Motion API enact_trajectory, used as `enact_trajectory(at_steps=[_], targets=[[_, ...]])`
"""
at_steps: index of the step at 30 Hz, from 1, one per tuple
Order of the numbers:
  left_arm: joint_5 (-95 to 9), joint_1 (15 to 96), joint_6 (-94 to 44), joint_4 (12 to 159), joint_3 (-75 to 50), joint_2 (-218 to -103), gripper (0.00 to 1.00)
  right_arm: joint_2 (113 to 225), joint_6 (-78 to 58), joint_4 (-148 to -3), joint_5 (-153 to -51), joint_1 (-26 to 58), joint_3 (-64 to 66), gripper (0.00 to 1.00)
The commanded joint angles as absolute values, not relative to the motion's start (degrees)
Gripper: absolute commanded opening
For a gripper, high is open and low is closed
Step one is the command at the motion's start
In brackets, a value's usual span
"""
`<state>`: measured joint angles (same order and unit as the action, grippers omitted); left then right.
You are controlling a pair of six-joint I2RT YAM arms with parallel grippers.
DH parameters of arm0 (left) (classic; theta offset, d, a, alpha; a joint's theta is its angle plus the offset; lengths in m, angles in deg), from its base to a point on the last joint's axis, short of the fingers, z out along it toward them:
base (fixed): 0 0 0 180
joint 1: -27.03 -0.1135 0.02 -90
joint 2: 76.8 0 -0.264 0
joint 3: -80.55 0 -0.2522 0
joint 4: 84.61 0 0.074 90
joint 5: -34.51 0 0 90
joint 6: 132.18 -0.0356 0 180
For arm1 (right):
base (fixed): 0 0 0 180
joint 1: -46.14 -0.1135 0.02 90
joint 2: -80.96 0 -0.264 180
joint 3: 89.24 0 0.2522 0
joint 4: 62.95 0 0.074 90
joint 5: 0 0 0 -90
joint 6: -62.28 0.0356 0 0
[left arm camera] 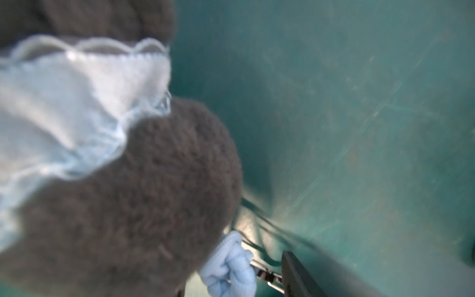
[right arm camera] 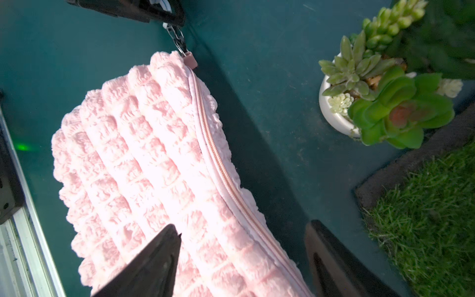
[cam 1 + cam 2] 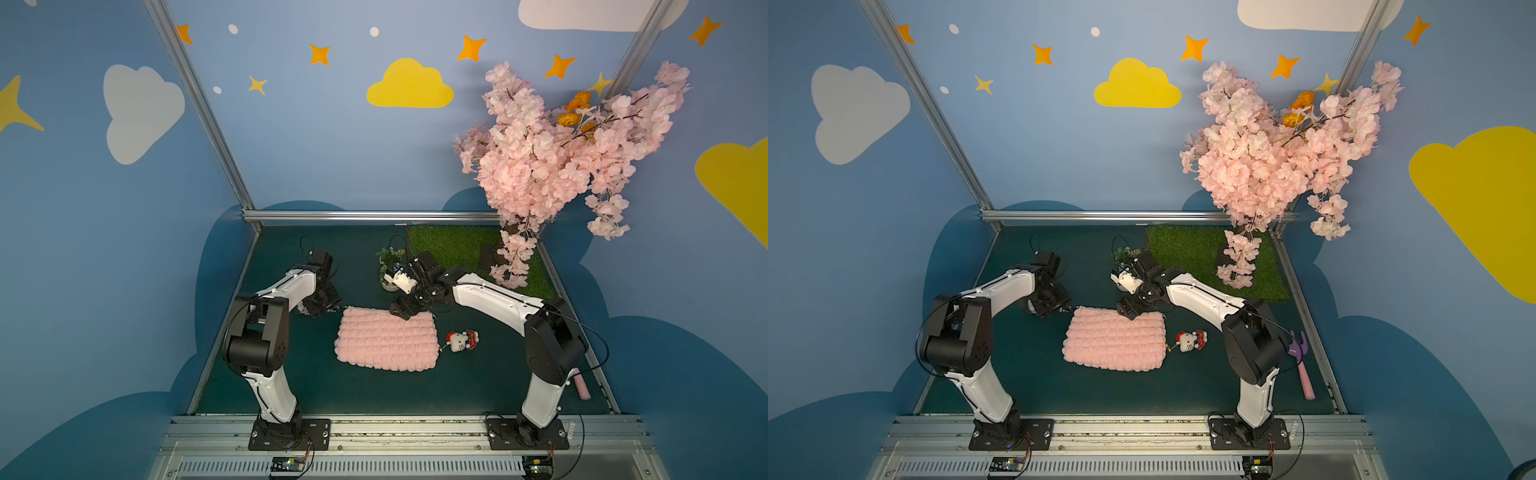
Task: Remove the decoration from the bag
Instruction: Remove the decoration item from the bag.
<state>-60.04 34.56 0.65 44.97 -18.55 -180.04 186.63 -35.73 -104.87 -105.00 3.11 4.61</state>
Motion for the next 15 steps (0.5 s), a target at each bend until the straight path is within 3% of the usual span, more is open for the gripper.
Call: enact_trajectory(at_steps=[1, 7, 15], targets=[[-61.0, 34.4, 1.0, 45.2, -16.7, -180.7, 0.62, 187.7, -36.6, -106.7, -105.5, 2.7, 6.7, 0.78], [-60.0, 34.3, 1.6, 45.6, -16.9, -183.0, 0.6, 188.0, -36.4, -106.9, -106.1, 2.7, 6.5, 0.78], [-59.5, 34.6, 0.4, 46.7, -16.4, -185.2, 0.49, 188.0, -36.4, -107.1, -106.8, 2.7, 6.7, 0.77]])
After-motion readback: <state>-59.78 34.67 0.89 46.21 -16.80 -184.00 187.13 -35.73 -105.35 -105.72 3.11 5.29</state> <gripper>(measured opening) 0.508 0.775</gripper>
